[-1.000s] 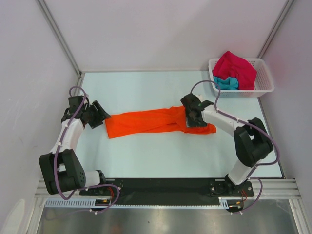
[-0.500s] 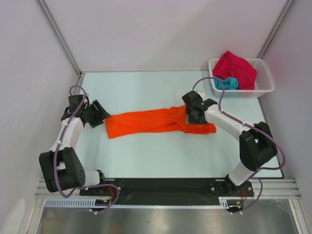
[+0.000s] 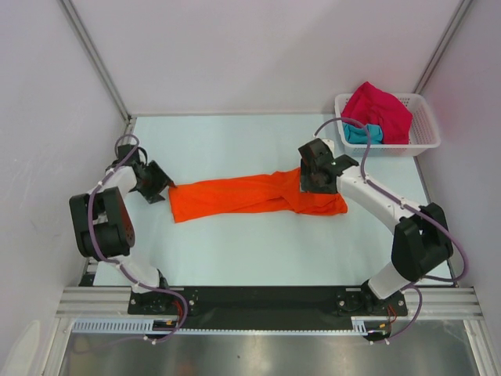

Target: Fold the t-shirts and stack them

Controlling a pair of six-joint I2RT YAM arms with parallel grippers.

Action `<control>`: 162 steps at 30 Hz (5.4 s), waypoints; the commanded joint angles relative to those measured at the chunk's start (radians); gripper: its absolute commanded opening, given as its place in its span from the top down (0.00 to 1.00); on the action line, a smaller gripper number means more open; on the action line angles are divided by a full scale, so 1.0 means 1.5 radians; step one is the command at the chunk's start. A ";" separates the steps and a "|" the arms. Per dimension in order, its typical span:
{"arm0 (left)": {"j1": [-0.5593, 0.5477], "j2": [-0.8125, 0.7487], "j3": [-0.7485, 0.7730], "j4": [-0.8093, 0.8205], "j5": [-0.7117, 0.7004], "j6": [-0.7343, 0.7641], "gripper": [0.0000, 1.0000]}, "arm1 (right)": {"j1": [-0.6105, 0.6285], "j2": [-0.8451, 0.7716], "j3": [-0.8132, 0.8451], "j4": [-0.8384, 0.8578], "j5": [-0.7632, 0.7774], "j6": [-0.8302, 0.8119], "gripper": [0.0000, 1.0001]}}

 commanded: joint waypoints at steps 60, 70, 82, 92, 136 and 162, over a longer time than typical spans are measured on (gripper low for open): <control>-0.009 -0.646 -0.306 -0.222 0.119 -0.085 0.36 | -0.102 0.347 0.251 -0.004 -0.046 -0.038 0.32; -0.006 -0.636 -0.263 -0.241 0.115 -0.064 0.35 | -0.132 0.457 0.350 -0.031 -0.048 -0.050 0.33; -0.004 -0.595 -0.250 -0.233 0.126 -0.043 0.34 | -0.170 0.679 0.683 -0.129 -0.100 -0.064 0.31; -0.005 -0.590 -0.243 -0.273 0.143 0.011 0.34 | -0.162 0.755 0.769 -0.008 -0.331 -0.089 0.34; -0.126 -0.058 -0.103 -0.034 0.054 -0.070 0.31 | -0.034 0.237 0.341 0.075 -0.229 -0.125 0.30; -0.130 -0.282 -0.364 0.012 0.109 -0.096 0.96 | -0.035 0.205 0.299 0.052 -0.193 -0.128 0.28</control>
